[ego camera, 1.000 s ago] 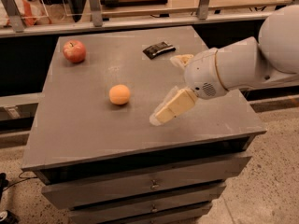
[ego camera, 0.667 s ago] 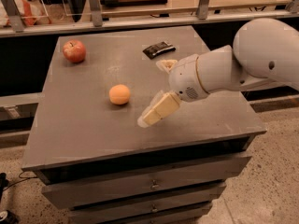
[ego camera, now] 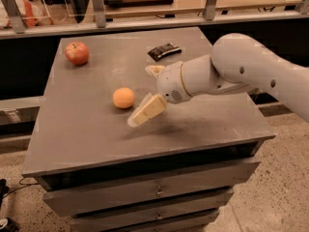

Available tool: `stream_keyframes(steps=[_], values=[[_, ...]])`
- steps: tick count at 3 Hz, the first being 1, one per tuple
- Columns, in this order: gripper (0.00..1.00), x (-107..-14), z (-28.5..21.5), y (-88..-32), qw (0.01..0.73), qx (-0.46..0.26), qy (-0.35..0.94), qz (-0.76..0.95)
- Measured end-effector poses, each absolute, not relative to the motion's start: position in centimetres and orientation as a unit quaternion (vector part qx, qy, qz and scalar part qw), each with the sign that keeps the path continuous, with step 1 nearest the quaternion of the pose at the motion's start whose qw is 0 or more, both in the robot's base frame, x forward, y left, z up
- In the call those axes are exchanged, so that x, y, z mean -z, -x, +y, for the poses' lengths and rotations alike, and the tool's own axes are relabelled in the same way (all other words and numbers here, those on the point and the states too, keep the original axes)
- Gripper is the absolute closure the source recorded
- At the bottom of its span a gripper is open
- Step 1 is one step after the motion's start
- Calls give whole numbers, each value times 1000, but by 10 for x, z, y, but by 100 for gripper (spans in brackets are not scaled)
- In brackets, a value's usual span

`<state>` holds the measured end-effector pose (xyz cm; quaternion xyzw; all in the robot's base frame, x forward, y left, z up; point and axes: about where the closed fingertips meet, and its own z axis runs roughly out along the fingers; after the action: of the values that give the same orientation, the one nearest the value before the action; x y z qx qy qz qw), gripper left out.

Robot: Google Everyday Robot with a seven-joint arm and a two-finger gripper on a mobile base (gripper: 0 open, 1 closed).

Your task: Move orange near apple

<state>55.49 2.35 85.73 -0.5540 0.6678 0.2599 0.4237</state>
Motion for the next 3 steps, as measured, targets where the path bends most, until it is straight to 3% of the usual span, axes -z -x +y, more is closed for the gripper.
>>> stream_keyframes(steps=[1,3], values=[[0,-854,40,-571,429,-267,559,658],[41,-849,68,-593,431,-293,570,635]])
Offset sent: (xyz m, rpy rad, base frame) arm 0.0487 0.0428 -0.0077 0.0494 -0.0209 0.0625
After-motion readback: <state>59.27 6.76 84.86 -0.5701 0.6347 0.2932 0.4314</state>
